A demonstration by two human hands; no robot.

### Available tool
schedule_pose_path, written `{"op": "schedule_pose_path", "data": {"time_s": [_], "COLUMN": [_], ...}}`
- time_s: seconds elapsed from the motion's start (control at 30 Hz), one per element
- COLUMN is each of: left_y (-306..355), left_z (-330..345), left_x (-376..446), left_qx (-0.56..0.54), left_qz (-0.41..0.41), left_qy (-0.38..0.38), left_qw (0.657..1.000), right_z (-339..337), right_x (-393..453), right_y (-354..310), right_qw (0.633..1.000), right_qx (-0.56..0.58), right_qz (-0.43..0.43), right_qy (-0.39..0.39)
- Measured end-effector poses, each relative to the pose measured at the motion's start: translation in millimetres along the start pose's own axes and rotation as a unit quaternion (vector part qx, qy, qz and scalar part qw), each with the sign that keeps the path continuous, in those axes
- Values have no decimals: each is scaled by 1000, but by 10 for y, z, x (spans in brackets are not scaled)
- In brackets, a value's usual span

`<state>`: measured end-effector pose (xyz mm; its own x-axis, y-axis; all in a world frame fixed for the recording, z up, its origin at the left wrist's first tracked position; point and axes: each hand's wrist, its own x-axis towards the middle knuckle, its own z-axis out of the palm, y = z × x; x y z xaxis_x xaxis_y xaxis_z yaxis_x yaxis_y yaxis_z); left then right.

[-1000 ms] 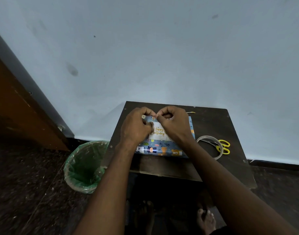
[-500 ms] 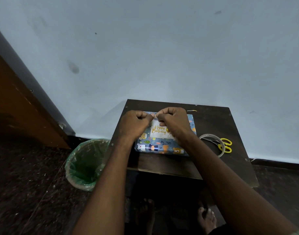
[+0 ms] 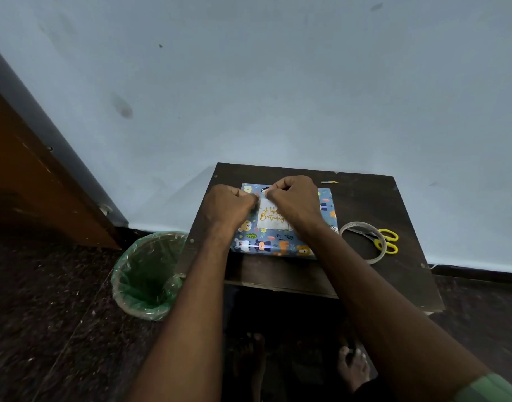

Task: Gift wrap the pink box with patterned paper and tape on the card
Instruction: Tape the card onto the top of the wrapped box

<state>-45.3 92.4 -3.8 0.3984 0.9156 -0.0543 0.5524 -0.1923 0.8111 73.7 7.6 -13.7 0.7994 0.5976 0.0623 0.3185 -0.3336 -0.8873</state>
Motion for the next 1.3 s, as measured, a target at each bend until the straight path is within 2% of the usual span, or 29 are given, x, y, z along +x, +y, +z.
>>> {"op": "schedule_pose_path", "data": {"time_s": [0.2, 0.57, 0.8, 1.0, 1.17, 1.3], "left_y": [32, 70, -40, -57, -60, -47], "left_z": [31, 125, 140, 219, 246, 243], "left_x": [23, 25, 85, 112, 95, 86], "left_qx": [21, 57, -47, -38, 3, 34], "left_qz": [-31, -30, -89, -76, -52, -43], "left_qy": [8, 31, 2, 28, 46, 56], "left_qw": [999, 997, 995, 996, 998, 997], "right_z": [48, 66, 37, 98, 138, 153], "right_x": [55, 69, 109, 114, 119, 123], "right_y": [9, -66, -140, -93, -17, 22], "right_qw": [1000, 997, 995, 992, 993, 994], "right_qx": [-24, -76, -86, -120, -85, -75], "right_qz": [16, 21, 51, 31, 34, 21], "right_qy": [10, 16, 20, 34, 70, 70]}}
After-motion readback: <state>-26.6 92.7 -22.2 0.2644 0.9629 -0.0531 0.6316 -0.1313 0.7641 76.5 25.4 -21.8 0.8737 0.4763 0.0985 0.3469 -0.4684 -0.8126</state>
